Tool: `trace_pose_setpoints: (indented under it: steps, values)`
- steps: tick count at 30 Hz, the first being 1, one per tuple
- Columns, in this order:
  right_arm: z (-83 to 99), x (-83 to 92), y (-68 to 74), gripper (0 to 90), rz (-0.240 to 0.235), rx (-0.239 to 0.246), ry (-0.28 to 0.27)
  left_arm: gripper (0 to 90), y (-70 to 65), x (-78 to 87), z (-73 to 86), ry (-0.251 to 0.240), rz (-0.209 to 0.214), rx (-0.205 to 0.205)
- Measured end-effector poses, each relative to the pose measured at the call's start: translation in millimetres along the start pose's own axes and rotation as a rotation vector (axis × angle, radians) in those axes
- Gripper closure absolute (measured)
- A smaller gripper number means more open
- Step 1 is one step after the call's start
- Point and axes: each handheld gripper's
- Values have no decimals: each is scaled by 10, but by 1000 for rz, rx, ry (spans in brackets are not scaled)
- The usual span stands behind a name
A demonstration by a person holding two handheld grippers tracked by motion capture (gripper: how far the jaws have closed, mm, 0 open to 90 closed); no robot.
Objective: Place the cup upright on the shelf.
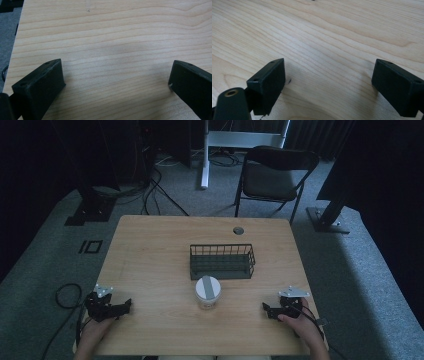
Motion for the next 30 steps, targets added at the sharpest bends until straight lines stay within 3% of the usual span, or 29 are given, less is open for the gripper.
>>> trace_pose_setpoints:
  steps: [21,30]
  values:
    - [2,2,-11,114,1,-1,3,2,0,6,10,-1,12,-12]
    - [3,5,-3,114,-30,31,-1,1,1,5,9,0,13,-13]
Point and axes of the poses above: each handheld gripper's, and its own axes: x roughly backward along the jaws, z roughly out of its underside, y roughly to its left, and after that the axes turned 4 degrees about x, right-handed
